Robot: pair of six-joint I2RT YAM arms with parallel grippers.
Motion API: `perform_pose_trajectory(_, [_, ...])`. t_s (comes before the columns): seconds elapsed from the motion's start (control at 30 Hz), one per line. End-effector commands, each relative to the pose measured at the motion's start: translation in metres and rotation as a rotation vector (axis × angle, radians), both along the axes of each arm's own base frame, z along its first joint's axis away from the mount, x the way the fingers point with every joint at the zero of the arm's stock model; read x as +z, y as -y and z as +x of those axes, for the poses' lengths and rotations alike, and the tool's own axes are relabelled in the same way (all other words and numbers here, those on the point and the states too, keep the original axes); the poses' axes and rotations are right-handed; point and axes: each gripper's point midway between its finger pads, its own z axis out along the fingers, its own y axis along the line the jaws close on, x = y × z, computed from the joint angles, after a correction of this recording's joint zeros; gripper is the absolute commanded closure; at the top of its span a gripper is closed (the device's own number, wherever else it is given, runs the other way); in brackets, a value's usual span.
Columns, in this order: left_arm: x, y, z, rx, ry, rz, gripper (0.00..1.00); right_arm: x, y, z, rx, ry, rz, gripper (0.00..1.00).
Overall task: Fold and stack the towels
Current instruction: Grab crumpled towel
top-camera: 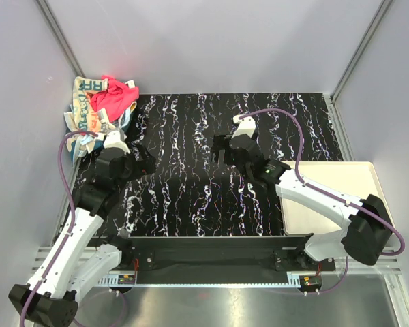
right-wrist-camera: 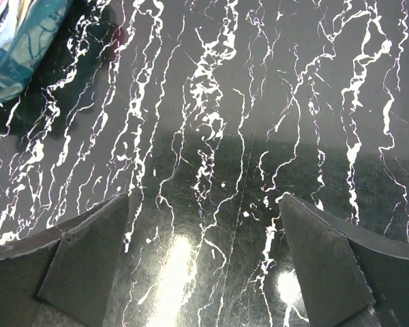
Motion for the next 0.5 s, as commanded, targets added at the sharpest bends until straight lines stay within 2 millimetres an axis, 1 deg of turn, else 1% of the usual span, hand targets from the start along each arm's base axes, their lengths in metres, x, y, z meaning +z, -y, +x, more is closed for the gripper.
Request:
perform_pose_trajectory(0.0, [0.015, 0.001, 0.007, 0.017, 0.053, -0.036, 0.01, 0.013, -0.001, -0.002, 0.008, 0.021, 0.011, 0.00])
perform_pose_trajectory(0.07, [0.014, 0.001, 0.010, 0.041, 0.038, -0.051, 0.01, 0.014, 0.002, -0.002, -0.002, 0.017, -0.006, 0.00])
perform_pose_trajectory(0.13, [0.019, -0.002, 0.015, 0.088, 0.037, -0.072, 0.01, 0.014, 0.004, -0.004, 0.004, 0.009, -0.016, 0.00])
perform_pose_trajectory(0.17, [0.017, -0.003, 0.018, 0.106, 0.022, -0.070, 0.01, 0.016, 0.005, -0.005, 0.009, 0.009, -0.015, 0.00])
perform_pose_trajectory(0.2, [0.026, -0.008, 0.023, 0.149, 0.038, -0.072, 0.01, 0.015, 0.006, -0.007, 0.009, 0.004, -0.018, 0.00])
perform_pose_trajectory(0.27, [0.027, -0.013, 0.031, 0.219, 0.027, -0.097, 0.01, 0.016, 0.007, -0.010, 0.021, -0.003, -0.018, 0.00])
perform_pose_trajectory(0.3, [0.033, -0.021, 0.036, 0.281, 0.044, -0.094, 0.01, 0.016, 0.006, -0.011, 0.024, -0.005, -0.015, 0.00])
perform_pose_trajectory(0.37, [0.039, -0.031, 0.045, 0.380, 0.062, -0.123, 0.01, 0.016, 0.007, -0.013, 0.034, -0.008, -0.017, 0.00])
perform_pose_trajectory(0.4, [0.035, -0.040, 0.054, 0.449, 0.059, -0.099, 0.01, 0.016, 0.007, -0.014, 0.037, -0.008, -0.017, 0.00])
perform_pose_trajectory(0.43, [0.045, -0.048, 0.062, 0.509, 0.089, -0.128, 0.01, 0.016, 0.007, -0.015, 0.042, -0.010, -0.018, 0.00])
perform_pose_trajectory(0.47, [0.045, -0.059, 0.069, 0.574, 0.099, -0.112, 0.02, 0.016, 0.006, -0.016, 0.045, -0.010, -0.016, 0.00])
